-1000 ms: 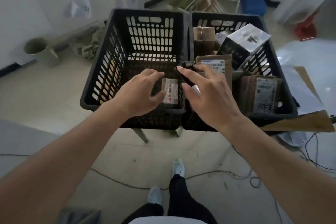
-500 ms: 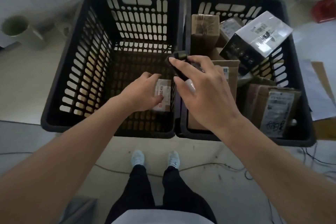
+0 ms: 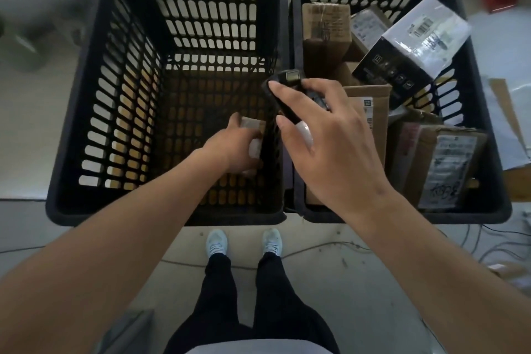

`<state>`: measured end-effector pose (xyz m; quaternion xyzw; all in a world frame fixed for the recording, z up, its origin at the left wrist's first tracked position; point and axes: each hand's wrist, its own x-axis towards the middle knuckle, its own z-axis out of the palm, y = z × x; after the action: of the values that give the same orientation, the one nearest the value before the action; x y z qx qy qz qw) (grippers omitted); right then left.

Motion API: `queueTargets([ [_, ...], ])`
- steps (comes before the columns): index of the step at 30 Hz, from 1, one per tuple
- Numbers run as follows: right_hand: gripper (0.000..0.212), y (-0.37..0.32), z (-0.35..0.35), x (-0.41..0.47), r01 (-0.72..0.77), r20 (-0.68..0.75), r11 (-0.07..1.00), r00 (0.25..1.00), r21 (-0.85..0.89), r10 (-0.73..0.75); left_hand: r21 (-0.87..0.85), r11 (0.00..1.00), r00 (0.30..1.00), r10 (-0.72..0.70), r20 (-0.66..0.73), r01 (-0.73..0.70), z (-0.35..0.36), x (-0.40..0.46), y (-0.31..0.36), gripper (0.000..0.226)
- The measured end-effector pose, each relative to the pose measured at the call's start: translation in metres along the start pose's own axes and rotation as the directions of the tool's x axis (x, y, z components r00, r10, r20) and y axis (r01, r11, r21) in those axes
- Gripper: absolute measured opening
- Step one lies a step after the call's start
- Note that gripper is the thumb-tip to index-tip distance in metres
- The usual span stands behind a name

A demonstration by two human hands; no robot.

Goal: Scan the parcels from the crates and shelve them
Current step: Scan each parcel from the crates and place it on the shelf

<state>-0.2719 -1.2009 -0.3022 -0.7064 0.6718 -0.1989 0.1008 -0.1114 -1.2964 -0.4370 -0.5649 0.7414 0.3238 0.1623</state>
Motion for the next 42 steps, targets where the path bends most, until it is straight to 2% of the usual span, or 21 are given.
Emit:
queueTargets([
  [4, 0.049, -0.001, -0.001, -0.002, -0.006, -0.005, 1.000, 1.000, -0.003, 0.006, -0.075, 0.994, 0.994, -0.089, -0.063, 0.084, -0.003, 0.005, -0.004, 0.098],
  [7, 0.049, -0.001, -0.003, -0.004, -0.010, -0.012, 1.000, 1.000, 0.004, 0.010, -0.157, 0.972, 0.984, -0.178, -0.007, 0.174, -0.006, 0.011, -0.009, 0.116],
  [11, 0.049, -0.001, -0.007, -0.003, -0.014, 0.007, 1.000, 1.000, 0.006, 0.014, -0.370, 0.903, 0.976, -0.210, 0.064, 0.218, -0.018, 0.008, -0.015, 0.133],
  [14, 0.050, -0.005, -0.008, -0.003, -0.037, 0.025, 0.999, 0.999, 0.026, 0.036, -0.503, 0.846, 0.981, -0.191, 0.025, 0.178, -0.027, 0.002, -0.021, 0.131],
  [18, 0.053, -0.013, -0.011, -0.002, -0.082, 0.071, 0.991, 0.995, 0.103, 0.075, -0.659, 0.752, 0.998, -0.053, -0.034, 0.017, -0.045, -0.016, -0.029, 0.129],
  [23, 0.054, -0.024, -0.018, 0.000, -0.156, 0.176, 0.973, 0.976, 0.169, 0.126, -0.716, 0.692, 0.991, 0.003, -0.130, -0.096, -0.071, -0.040, -0.034, 0.113],
  [27, 0.052, -0.032, -0.025, 0.003, -0.184, 0.243, 0.972, 0.959, 0.148, 0.145, -0.727, 0.648, 0.970, 0.088, -0.226, -0.228, -0.085, -0.057, -0.040, 0.101],
  [30, 0.051, -0.038, -0.030, 0.005, -0.174, 0.300, 0.976, 0.945, 0.130, 0.129, -0.682, 0.663, 0.944, 0.125, -0.305, -0.308, -0.097, -0.067, -0.046, 0.096],
  [35, 0.050, -0.050, -0.038, 0.007, -0.133, 0.391, 0.980, 0.918, 0.145, 0.067, -0.644, 0.635, 0.881, 0.129, -0.455, -0.426, -0.118, -0.083, -0.052, 0.070],
  [42, 0.047, -0.066, -0.053, 0.013, -0.059, 0.433, 0.996, 0.901, 0.071, 0.023, -0.546, 0.687, 0.815, 0.119, -0.567, -0.480, -0.144, -0.095, -0.059, 0.046],
])
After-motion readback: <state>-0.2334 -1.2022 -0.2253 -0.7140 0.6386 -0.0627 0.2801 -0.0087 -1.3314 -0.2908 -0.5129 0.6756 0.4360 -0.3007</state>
